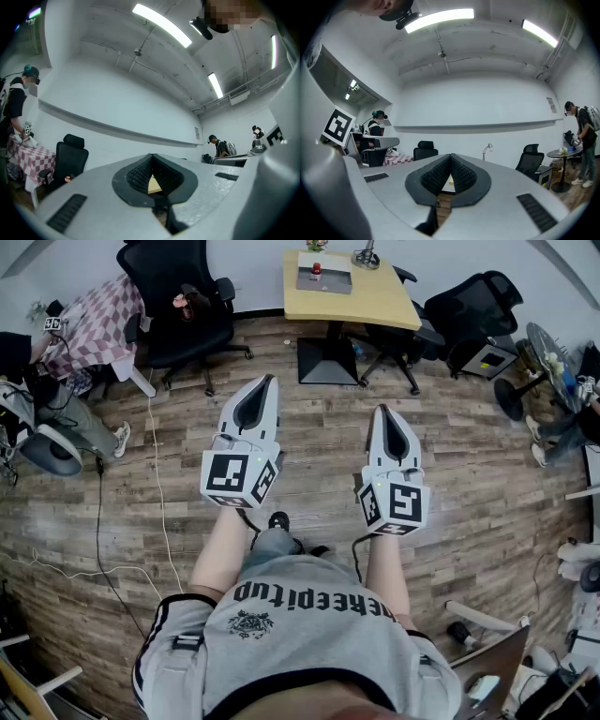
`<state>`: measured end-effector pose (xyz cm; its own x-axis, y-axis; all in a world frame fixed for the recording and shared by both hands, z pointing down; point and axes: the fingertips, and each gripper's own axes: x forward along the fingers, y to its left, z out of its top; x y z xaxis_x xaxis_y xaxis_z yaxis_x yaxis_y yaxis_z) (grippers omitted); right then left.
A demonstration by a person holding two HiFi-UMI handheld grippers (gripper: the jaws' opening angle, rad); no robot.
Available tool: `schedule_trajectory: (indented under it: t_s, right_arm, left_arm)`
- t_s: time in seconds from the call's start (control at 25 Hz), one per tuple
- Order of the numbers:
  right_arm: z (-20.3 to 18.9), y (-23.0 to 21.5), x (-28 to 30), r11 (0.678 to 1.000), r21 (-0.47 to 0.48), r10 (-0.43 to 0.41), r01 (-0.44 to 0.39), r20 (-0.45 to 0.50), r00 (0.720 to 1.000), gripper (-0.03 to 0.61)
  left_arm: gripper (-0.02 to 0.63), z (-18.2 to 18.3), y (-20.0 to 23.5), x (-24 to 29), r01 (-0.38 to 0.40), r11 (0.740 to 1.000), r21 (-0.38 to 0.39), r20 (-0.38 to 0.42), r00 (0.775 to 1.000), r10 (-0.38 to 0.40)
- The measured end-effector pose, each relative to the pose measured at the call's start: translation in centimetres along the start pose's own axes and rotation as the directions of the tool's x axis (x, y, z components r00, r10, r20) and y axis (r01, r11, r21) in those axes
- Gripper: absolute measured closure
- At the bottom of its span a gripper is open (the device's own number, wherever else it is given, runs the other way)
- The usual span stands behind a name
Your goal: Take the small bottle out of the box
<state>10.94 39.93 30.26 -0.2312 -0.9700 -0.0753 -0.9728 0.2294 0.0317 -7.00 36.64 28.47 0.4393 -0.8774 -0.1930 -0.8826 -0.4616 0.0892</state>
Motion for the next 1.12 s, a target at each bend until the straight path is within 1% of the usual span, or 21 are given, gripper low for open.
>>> schedule_trajectory:
  t_s: [0.36, 0.6, 0.76, 0.84, 0.96, 1.04, 1.12]
  right_arm:
    - [0.0, 0.8, 1.5, 1.0, -0.011, -0.004, 0.004, 0.009, 1.0, 0.575]
    - [0.9, 1.1, 3.2, 1.0, 0.019, -0.027, 0.025, 0.076, 0.997, 0.575]
    - [0.8, 2.0, 5.6, 0.999, 0.024, -0.023, 0.021, 0.083, 0.996, 0.575]
    - [0.9, 2.6, 6.8, 0.999, 0.024, -0.023, 0.021, 0.088, 0.996, 0.577]
    - [0.9, 3.6, 8.4, 0.999, 0.027, -0.03, 0.027, 0.099, 0.995, 0.575]
    - [0.9, 4.1, 9.4, 0.999, 0.031, -0.036, 0.033, 0.104, 0.994, 0.575]
    - [0.7, 4.5, 10.1, 0.999, 0.035, -0.041, 0.038, 0.1, 0.994, 0.575]
  left_arm:
    - [0.611, 0.4, 1.2, 0.9, 0.017, 1.0, 0.004, 0.018, 1.0, -0.017]
    - [0.611, 0.9, 3.3, 2.1, 0.026, 0.999, 0.019, 0.046, 0.999, -0.027]
    - [0.611, 1.3, 5.2, 3.3, 0.044, 0.999, -0.02, 0.068, 0.997, -0.043]
    - [0.611, 1.5, 6.2, 3.9, 0.06, 0.998, -0.023, 0.07, 0.996, -0.058]
    - [0.611, 2.0, 7.6, 4.7, 0.068, 0.997, 0.022, 0.085, 0.994, -0.069]
    - [0.611, 2.0, 8.5, 5.4, 0.071, 0.996, 0.051, 0.081, 0.994, -0.075]
    - [0.611, 1.8, 9.3, 5.9, 0.074, 0.996, 0.054, 0.07, 0.995, -0.078]
